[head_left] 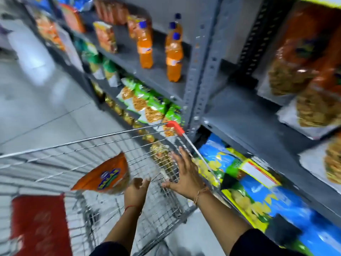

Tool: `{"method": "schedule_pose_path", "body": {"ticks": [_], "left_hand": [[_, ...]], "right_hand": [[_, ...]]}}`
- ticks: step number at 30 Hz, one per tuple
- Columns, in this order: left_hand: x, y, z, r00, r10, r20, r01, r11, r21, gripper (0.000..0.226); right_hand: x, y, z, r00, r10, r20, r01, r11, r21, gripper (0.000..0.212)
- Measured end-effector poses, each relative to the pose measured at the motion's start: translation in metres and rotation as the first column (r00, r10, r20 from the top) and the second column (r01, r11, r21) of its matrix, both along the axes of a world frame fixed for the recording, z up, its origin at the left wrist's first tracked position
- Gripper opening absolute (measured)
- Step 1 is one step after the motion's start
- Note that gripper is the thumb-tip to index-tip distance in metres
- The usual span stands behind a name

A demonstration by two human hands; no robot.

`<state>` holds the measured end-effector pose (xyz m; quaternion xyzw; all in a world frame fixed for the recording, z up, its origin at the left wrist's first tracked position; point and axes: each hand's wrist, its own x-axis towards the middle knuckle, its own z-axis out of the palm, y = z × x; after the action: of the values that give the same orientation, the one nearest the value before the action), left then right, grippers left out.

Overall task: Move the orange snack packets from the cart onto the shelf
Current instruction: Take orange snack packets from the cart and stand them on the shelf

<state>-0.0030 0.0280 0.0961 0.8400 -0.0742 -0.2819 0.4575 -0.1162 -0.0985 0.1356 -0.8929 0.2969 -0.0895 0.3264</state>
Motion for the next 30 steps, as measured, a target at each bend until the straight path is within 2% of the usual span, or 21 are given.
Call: {"method": "schedule_pose_path", "body": {"ticks": [2,4,7,10,11,13,15,18,20,22,24,27,30], "left_hand": [[0.024,0.033,-0.027,0.979,0.127,-0.162,-0.095,0.977,0.192,0.055],[0.041,0.059,-0.050,0.918,0.262,-0.298,-0.175,0.941,0.289,0.074],[0.068,0.081,-0.085,0.836,0.418,-0.356,-0.361,0.907,0.218,0.099],[0.099,0.081,-0.117,0.837,0.422,-0.348,-0.435,0.900,0.044,0.090],[0.110,0.079,-0.127,0.852,0.397,-0.341,-0.429,0.903,-0.021,0.095],[0.125,0.074,-0.148,0.892,0.344,-0.293,-0.386,0.917,-0.098,0.095],[0.128,0.069,-0.160,0.910,0.337,-0.243,-0.376,0.917,-0.134,0.081],[0.128,0.064,-0.155,0.860,0.401,-0.316,-0.461,0.876,-0.143,0.061],[0.123,0.062,-0.131,0.844,0.381,-0.377,-0.462,0.874,-0.152,0.048],[0.117,0.062,-0.105,0.849,0.307,-0.431,-0.417,0.889,-0.188,0.054],[0.106,0.061,-0.073,0.878,0.215,-0.429,-0.339,0.911,-0.237,0.071],[0.076,0.045,-0.012,0.934,0.059,-0.353,-0.179,0.931,-0.319,0.067],[0.041,0.027,0.044,0.966,-0.079,-0.248,-0.038,0.900,-0.435,0.067]], "right_hand": [[0.040,0.006,-0.019,0.980,0.163,-0.118,-0.154,0.984,0.087,0.106],[0.074,0.010,-0.040,0.947,0.262,-0.186,-0.228,0.955,0.189,0.109],[0.128,0.011,-0.085,0.885,0.396,-0.243,-0.289,0.879,0.380,0.113],[0.174,0.012,-0.135,0.867,0.441,-0.231,-0.283,0.819,0.499,0.113],[0.186,0.015,-0.147,0.884,0.420,-0.208,-0.242,0.789,0.564,0.108],[0.201,0.022,-0.164,0.918,0.373,-0.134,-0.179,0.692,0.700,0.081],[0.210,0.027,-0.177,0.934,0.340,-0.110,-0.189,0.731,0.656,0.064],[0.215,0.029,-0.186,0.979,0.175,-0.101,-0.061,0.733,0.677,0.065],[0.203,0.029,-0.173,0.980,0.153,-0.130,-0.013,0.694,0.720,0.069],[0.184,0.029,-0.156,0.980,0.122,-0.158,0.038,0.663,0.747,0.075],[0.160,0.030,-0.132,0.988,0.058,-0.146,0.079,0.624,0.777,0.081],[0.105,0.031,-0.066,0.987,-0.162,-0.016,0.108,0.581,0.807,0.083],[0.046,0.034,-0.004,0.913,-0.339,0.227,0.013,0.580,0.814,0.078]]}}
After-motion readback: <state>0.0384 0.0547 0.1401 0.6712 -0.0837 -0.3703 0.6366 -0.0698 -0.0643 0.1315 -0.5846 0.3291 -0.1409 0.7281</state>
